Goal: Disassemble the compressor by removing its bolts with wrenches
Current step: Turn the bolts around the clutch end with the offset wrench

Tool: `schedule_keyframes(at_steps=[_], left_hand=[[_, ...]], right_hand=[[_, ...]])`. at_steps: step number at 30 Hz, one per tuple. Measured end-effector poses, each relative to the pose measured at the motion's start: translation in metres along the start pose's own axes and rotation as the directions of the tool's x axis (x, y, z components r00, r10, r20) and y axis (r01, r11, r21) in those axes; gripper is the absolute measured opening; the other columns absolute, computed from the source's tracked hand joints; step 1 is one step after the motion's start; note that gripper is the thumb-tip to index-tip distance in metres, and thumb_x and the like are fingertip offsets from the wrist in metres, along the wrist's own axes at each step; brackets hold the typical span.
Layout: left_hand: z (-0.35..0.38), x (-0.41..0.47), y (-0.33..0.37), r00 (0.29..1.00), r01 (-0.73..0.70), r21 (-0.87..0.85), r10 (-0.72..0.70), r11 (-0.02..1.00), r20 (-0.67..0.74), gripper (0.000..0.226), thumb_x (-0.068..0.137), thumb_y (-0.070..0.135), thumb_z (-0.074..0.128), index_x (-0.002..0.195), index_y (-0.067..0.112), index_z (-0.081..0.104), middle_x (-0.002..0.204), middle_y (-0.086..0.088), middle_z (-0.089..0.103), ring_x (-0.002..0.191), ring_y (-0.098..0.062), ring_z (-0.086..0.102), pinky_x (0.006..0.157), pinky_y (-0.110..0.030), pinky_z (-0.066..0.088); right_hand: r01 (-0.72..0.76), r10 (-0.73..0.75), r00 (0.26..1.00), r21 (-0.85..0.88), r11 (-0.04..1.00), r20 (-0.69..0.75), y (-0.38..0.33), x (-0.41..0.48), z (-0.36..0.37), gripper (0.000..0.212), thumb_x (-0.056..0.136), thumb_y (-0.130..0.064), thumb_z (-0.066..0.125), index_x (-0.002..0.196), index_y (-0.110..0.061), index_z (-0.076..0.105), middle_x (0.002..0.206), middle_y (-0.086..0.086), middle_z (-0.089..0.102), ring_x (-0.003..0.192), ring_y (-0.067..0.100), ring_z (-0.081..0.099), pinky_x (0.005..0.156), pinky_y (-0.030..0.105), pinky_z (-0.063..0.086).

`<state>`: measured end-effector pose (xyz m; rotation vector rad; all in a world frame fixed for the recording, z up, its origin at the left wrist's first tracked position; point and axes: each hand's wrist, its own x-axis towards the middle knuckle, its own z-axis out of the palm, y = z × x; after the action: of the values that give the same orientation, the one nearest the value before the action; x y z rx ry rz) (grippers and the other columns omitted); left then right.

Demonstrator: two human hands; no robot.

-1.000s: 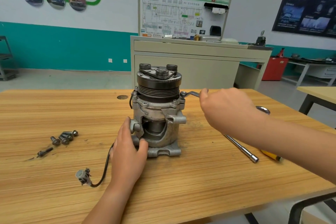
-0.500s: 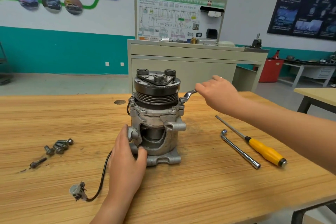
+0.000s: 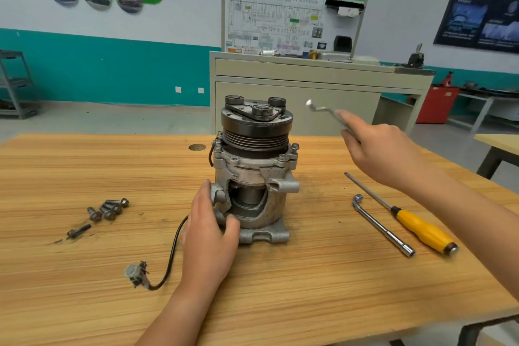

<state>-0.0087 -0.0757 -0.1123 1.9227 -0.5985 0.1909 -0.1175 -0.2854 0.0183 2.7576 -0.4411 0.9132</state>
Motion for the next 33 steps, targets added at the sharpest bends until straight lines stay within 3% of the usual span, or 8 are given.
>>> schedule_keyframes(at_steps=[5, 11, 14, 17, 19, 22, 27, 33], left_hand=[[-0.002, -0.002, -0.001, 1.0, -0.008, -0.002, 0.008, 1.0, 0.006, 0.073, 0.089, 0.011, 0.054, 0.15, 0.017, 0.015, 0.154, 0.003, 0.022, 0.141, -0.012, 0.022, 0.114, -0.036, 0.022], [-0.002, -0.002, -0.001, 1.0, -0.008, -0.001, 0.008, 1.0, 0.003, 0.072, 0.088, 0.011, 0.053, 0.15, 0.018, 0.015, 0.154, 0.004, 0.023, 0.141, -0.012, 0.022, 0.114, -0.039, 0.022], [-0.001, -0.002, -0.002, 1.0, -0.004, -0.001, 0.004, 1.0, 0.001, 0.073, 0.089, 0.012, 0.053, 0.15, 0.019, 0.015, 0.154, 0.004, 0.023, 0.14, -0.013, 0.024, 0.114, -0.042, 0.024], [0.0, -0.001, -0.002, 1.0, -0.009, -0.009, 0.009, 1.0, -0.006, 0.072, 0.089, 0.011, 0.053, 0.15, 0.018, 0.016, 0.154, 0.004, 0.024, 0.14, -0.012, 0.022, 0.113, -0.035, 0.022], [0.0, -0.001, -0.002, 1.0, -0.01, -0.026, 0.009, 1.0, -0.019, 0.07, 0.089, 0.011, 0.053, 0.149, 0.017, 0.018, 0.153, 0.003, 0.026, 0.14, -0.011, 0.022, 0.111, -0.03, 0.021], [0.0, -0.001, -0.002, 1.0, -0.01, -0.033, 0.009, 0.999, -0.019, 0.07, 0.089, 0.011, 0.052, 0.149, 0.018, 0.018, 0.153, 0.004, 0.025, 0.14, -0.01, 0.022, 0.112, -0.031, 0.022], [0.0, -0.001, -0.002, 1.0, -0.009, -0.013, 0.008, 1.0, -0.014, 0.07, 0.089, 0.011, 0.052, 0.149, 0.018, 0.017, 0.153, 0.005, 0.024, 0.14, -0.011, 0.023, 0.114, -0.039, 0.025], [0.0, 0.0, -0.001, 1.0, -0.019, -0.011, 0.019, 1.0, -0.018, 0.07, 0.089, 0.01, 0.052, 0.149, 0.017, 0.018, 0.153, 0.004, 0.026, 0.14, -0.012, 0.024, 0.114, -0.038, 0.025]], right_hand=[[0.026, 0.016, 0.974, -0.182, 0.983, 0.224, -0.013, -0.014, -0.015, 0.035, 0.096, -0.019, 0.035, 0.13, -0.028, 0.038, 0.067, -0.002, 0.046, 0.059, 0.018, 0.043, 0.048, 0.028, 0.034], [0.071, 0.08, 0.923, -0.369, 0.927, 0.376, -0.041, -0.008, -0.021, 0.027, 0.089, -0.002, 0.038, 0.111, -0.014, 0.047, 0.061, -0.002, 0.034, 0.05, 0.012, 0.03, 0.041, 0.025, 0.023], [0.197, 0.03, 0.911, -0.499, 0.844, 0.411, -0.055, -0.009, -0.029, 0.031, 0.089, 0.002, 0.041, 0.119, -0.003, 0.044, 0.061, 0.001, 0.037, 0.05, 0.016, 0.037, 0.038, 0.026, 0.023], [0.317, -0.041, 0.897, -0.573, 0.756, 0.441, -0.06, -0.01, -0.032, 0.044, 0.091, 0.003, 0.041, 0.133, 0.006, 0.03, 0.084, 0.007, 0.058, 0.063, 0.022, 0.053, 0.039, 0.027, 0.026], [0.369, -0.059, 0.883, -0.613, 0.699, 0.465, -0.056, -0.007, -0.033, 0.038, 0.092, 0.0, 0.04, 0.129, 0.003, 0.036, 0.067, 0.003, 0.045, 0.048, 0.018, 0.038, 0.037, 0.025, 0.021], [0.397, -0.039, 0.864, -0.632, 0.665, 0.502, -0.054, -0.003, -0.039, 0.028, 0.093, -0.002, 0.039, 0.12, -0.002, 0.041, 0.057, 0.002, 0.028, 0.041, 0.016, 0.027, 0.035, 0.024, 0.019], [0.455, -0.107, 0.847, -0.604, 0.654, 0.521, -0.05, 0.0, -0.036, 0.02, 0.096, -0.005, 0.035, 0.112, -0.002, 0.045, 0.058, 0.002, 0.027, 0.042, 0.017, 0.027, 0.036, 0.025, 0.021], [0.406, -0.131, 0.882, -0.588, 0.699, 0.453, -0.016, 0.017, -0.016, 0.011, 0.093, -0.006, 0.031, 0.084, -0.011, 0.03, 0.053, -0.002, 0.034, 0.041, 0.013, 0.032, 0.04, 0.026, 0.019]])
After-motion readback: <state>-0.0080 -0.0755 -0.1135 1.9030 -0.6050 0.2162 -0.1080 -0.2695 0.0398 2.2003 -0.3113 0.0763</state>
